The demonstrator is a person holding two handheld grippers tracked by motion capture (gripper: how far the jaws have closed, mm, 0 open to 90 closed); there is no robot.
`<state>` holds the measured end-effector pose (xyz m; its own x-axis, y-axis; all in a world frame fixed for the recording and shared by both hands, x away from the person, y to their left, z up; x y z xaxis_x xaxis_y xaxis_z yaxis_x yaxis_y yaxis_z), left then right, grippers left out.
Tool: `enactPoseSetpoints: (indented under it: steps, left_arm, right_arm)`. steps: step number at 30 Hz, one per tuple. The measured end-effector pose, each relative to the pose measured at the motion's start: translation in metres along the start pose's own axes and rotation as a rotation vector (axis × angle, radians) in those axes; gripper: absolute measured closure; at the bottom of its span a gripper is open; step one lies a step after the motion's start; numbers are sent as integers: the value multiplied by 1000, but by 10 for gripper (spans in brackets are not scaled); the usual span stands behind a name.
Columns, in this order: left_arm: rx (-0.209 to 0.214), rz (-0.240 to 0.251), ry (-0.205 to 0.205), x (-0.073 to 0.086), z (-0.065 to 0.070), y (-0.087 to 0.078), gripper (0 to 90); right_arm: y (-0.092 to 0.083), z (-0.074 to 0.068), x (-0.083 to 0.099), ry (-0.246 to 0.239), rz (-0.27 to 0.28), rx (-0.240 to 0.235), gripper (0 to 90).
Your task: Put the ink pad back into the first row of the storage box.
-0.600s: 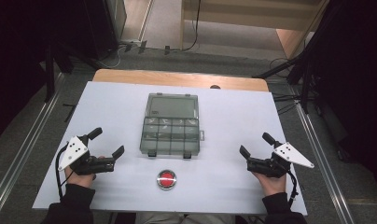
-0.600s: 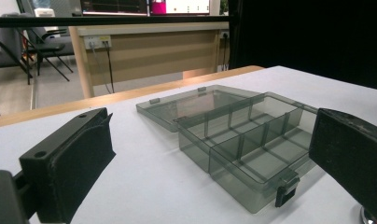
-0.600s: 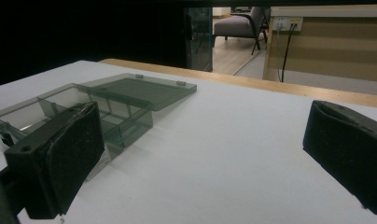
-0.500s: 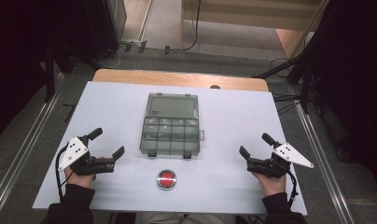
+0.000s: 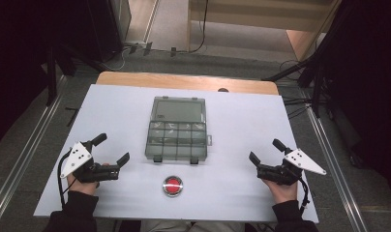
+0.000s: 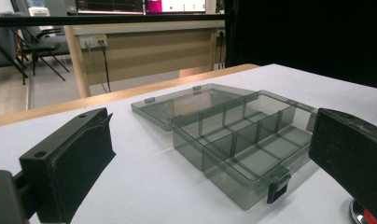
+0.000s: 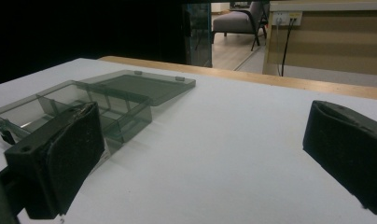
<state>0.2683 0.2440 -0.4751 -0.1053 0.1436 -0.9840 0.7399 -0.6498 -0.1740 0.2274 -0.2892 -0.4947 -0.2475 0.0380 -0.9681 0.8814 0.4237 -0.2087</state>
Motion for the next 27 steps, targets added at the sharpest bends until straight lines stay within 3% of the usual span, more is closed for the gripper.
enactPoseSetpoints:
  steps: [6, 19, 27]
  left_arm:
    - [4, -1, -1, 0, 0, 0, 0]
    - [9, -3, -1, 0, 1, 0, 0]
    - [11, -6, 5, 0, 2, 0, 0]
  right_arm:
    - [0, -1, 0, -4, 0, -1, 0]
    - [6, -14, 1, -12, -35, -82, 0]
    - [11, -24, 0, -52, -70, -130, 0]
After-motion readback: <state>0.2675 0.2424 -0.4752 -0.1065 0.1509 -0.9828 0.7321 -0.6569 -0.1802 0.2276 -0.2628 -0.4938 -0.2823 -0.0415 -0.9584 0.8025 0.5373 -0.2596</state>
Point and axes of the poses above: each handheld gripper's, and its own axes: y roughly forward along the jaws, x roughly out of its underside, z roughly to its right, the point moved 1 cm from there along y, roughly forward along the jaws, and after that the axes turned 1 degree about y, right-handed, at the moved point
